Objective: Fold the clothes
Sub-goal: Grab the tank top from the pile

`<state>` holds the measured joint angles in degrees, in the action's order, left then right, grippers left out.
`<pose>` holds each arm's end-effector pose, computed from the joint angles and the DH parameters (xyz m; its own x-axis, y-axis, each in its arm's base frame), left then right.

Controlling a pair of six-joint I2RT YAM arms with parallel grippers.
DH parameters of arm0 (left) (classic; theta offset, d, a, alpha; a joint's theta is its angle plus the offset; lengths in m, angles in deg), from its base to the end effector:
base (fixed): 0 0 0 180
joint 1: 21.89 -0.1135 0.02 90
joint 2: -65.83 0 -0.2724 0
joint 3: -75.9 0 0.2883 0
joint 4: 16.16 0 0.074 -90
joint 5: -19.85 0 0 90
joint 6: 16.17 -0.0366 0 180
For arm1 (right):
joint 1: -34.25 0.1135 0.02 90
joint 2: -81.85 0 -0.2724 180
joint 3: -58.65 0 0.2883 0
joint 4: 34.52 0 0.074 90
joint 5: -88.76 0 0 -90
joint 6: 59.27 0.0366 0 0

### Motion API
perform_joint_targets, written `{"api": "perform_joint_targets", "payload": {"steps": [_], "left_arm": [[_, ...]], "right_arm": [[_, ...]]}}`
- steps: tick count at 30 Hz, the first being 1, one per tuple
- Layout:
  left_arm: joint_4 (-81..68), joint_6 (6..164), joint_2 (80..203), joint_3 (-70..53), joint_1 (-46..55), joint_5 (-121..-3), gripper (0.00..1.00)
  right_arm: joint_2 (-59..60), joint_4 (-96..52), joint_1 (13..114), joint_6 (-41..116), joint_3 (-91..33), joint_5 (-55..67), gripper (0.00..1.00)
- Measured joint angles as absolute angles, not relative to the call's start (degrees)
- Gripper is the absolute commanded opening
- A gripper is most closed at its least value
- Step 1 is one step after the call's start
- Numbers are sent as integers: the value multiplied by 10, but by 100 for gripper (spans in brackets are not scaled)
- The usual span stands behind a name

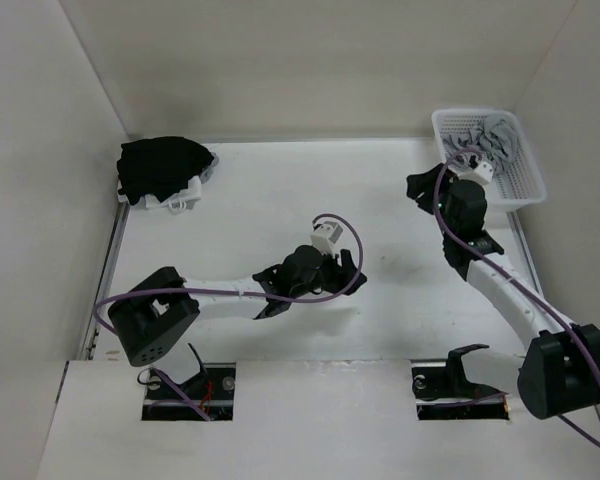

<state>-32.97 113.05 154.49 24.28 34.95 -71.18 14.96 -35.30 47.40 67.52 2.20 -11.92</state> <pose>0.1906 -0.2906 0.1739 -0.6699 -0.1305 -0.7309 0.5217 0.6177 -0.5885 0.2986 0.0628 0.2933 -0.1582 0.5674 -0.8081 0.0613 0.8225 0.5655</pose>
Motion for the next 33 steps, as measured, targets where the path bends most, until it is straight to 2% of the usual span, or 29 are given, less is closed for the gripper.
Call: {"api": "perform_joint_targets", "payload": {"steps": [5,7,9,10,13,14,16,18,20,23,27,33], "left_arm": [[-344,1129,1545,245,341,-694,54],[-349,1128,1545,248,338,-693,53],[-360,1127,1545,254,332,-691,46],[-366,1126,1545,258,329,-689,43],[-388,1125,1545,276,317,-686,28],[-392,1124,1545,280,313,-686,27],[-400,1124,1545,290,303,-684,28],[-408,1123,1546,296,293,-683,32],[-420,1125,1547,300,282,-683,36],[-439,1129,1554,305,268,-682,40],[-457,1137,1563,313,254,-680,40],[-485,1148,1568,319,246,-668,42]], "right_arm": [[118,-324,400,675,-35,-110,31],[97,-317,370,673,-64,-105,14],[60,-312,333,673,-104,-99,1],[42,-311,319,675,-120,-98,0],[-28,-304,278,678,-174,-98,0],[-52,-302,267,680,-191,-100,5],[-109,-294,250,681,-231,-107,20],[-182,-277,237,682,-290,-116,35],[-249,-258,230,679,-350,-120,43],[-342,-233,225,681,-431,-122,49],[-427,-194,225,693,-497,-124,55],[-500,-154,222,722,-577,-126,56]]}}
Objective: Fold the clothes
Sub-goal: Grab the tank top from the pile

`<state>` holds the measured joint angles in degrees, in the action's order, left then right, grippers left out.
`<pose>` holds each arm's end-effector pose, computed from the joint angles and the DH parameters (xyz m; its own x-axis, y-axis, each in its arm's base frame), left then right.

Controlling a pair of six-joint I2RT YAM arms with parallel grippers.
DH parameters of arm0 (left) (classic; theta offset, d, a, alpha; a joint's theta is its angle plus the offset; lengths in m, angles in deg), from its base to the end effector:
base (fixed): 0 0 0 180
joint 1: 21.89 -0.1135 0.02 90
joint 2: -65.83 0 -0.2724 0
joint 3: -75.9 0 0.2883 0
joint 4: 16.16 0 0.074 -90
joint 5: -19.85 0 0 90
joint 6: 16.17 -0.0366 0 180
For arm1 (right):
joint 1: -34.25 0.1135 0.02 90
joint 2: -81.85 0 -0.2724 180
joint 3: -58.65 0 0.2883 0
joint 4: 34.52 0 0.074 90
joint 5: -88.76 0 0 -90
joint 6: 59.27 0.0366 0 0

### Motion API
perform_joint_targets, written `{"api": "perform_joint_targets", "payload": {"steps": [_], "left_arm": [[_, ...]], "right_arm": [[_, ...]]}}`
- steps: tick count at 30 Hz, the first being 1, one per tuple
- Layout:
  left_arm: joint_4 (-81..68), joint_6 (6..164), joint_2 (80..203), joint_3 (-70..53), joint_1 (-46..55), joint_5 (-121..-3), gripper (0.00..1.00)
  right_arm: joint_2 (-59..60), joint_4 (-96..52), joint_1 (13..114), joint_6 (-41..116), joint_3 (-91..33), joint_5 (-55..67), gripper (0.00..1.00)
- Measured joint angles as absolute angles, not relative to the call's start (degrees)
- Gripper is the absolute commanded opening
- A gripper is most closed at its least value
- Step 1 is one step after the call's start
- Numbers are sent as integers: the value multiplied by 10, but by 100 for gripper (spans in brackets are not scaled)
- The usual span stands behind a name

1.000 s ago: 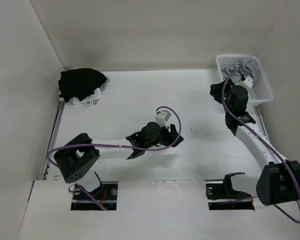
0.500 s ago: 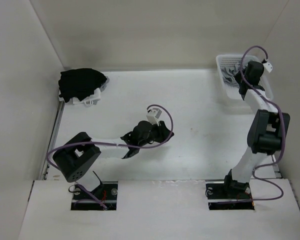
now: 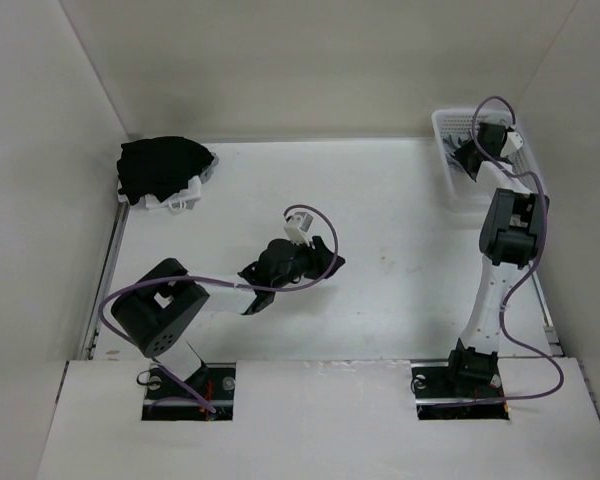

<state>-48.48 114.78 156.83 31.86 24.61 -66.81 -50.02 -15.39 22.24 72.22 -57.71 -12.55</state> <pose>0.2246 -0.2397 0.1472 -0.6314 -0.2851 -0.7211 0.4622 0.6083 -0.6452 0.5561 -0.1256 0.1768 -0.1767 0.7018 -0.6901 0.6394 0.6149 0.4616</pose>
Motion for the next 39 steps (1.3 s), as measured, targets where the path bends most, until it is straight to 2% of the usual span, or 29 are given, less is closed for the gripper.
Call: {"api": "perform_joint_targets", "payload": {"steps": [3,6,10,12,13,14,15,16,21,23,26,30,36,39], "left_arm": [[-500,1160,1582,319,243,-654,42],[-511,1169,1592,319,236,-642,42],[-523,1179,1595,320,225,-636,42],[-530,1183,1596,320,222,-634,42],[-534,1184,1598,321,221,-632,42],[-537,1185,1599,321,221,-631,42],[-539,1186,1600,321,220,-629,42],[-543,1186,1601,321,220,-628,42],[-552,1188,1602,323,216,-624,42],[-555,1189,1603,323,214,-624,42],[-558,1190,1610,323,213,-623,42],[-560,1195,1614,323,213,-620,42],[-577,1212,1613,327,202,-617,42],[-574,1228,1587,351,173,-619,43]], "right_arm": [[-527,-143,221,735,-618,-133,55],[-543,-137,219,746,-639,-141,47],[-566,-130,218,761,-660,-148,45],[-572,-123,218,767,-667,-150,37],[-577,-117,218,772,-676,-151,24],[-579,-114,218,773,-681,-151,18],[-586,-108,217,777,-693,-150,7],[-591,-108,217,778,-702,-149,2],[-576,-150,211,790,-655,-135,0],[-533,-198,209,792,-570,-128,0],[-445,-231,208,792,-484,-123,0],[-270,-300,207,790,-404,-112,0],[-50,-399,229,784,-395,-60,2],[15,-414,272,783,-401,-2,4]]}}
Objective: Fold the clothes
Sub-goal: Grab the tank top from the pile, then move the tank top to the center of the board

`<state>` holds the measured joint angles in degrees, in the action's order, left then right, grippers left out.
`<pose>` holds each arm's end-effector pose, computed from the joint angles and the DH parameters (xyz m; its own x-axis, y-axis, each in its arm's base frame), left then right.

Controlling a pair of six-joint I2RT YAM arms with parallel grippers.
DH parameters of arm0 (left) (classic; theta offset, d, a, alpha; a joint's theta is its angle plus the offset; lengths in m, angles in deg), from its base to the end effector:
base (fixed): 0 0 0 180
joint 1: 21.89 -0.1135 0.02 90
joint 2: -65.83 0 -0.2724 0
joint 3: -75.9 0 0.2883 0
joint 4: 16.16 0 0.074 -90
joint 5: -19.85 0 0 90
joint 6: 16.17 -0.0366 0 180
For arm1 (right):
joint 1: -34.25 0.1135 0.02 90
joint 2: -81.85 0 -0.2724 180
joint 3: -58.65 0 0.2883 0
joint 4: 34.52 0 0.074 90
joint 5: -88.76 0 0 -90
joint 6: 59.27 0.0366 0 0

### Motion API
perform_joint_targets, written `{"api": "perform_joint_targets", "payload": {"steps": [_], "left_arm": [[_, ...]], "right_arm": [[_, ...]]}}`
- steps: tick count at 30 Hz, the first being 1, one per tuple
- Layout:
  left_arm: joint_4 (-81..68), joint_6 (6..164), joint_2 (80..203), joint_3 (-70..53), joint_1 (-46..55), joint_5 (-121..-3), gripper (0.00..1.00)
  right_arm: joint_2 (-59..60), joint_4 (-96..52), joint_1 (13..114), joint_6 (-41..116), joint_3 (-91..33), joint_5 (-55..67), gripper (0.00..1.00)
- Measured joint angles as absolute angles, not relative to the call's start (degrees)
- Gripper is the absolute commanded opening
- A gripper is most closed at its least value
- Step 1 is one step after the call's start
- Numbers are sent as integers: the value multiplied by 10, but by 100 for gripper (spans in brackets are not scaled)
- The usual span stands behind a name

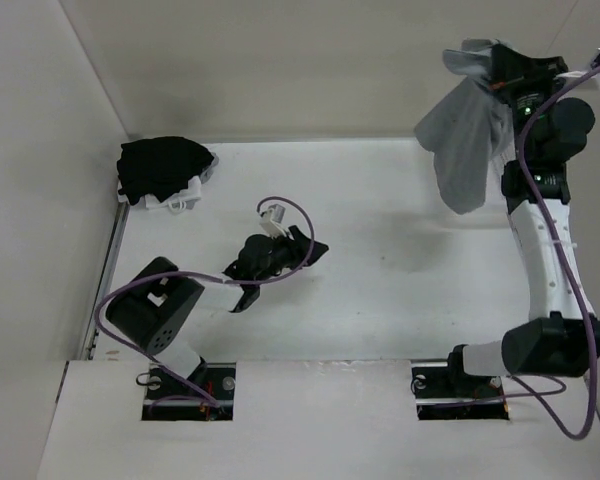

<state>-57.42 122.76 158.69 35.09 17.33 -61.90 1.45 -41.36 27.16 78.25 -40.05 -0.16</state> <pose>0.2439 -0.2059 0.1376 -0.6494 -0.4331 -0.6251 0.3735 0.5344 -0.7582 0.3458 -0.0423 0.5196 0.3632 0.6979 -0.6173 -0.2390 0.7101 0.6622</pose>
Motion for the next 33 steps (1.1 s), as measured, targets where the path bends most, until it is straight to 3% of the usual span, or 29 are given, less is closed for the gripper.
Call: {"api": "perform_joint_targets", "payload": {"steps": [4,9,14,18,21,25,30,33], "left_arm": [[-564,1244,1512,391,127,-637,44],[-529,1255,1378,438,64,-686,44],[-451,1248,1271,466,44,-727,43],[-383,1236,1210,485,48,-762,43],[-333,1225,1162,491,52,-789,43],[-277,1204,1102,489,57,-821,42],[-224,1185,1045,466,81,-856,42],[-196,1173,1003,447,111,-892,42]], "right_arm": [[94,-412,361,781,-346,80,5],[180,-444,513,793,-156,146,7],[89,-442,592,793,-96,161,4],[-29,-405,579,787,-121,159,3],[-51,-372,579,769,-138,144,3],[40,-334,647,726,-139,118,3],[243,-241,823,649,-165,54,4],[295,-210,891,609,-216,10,5]]}}
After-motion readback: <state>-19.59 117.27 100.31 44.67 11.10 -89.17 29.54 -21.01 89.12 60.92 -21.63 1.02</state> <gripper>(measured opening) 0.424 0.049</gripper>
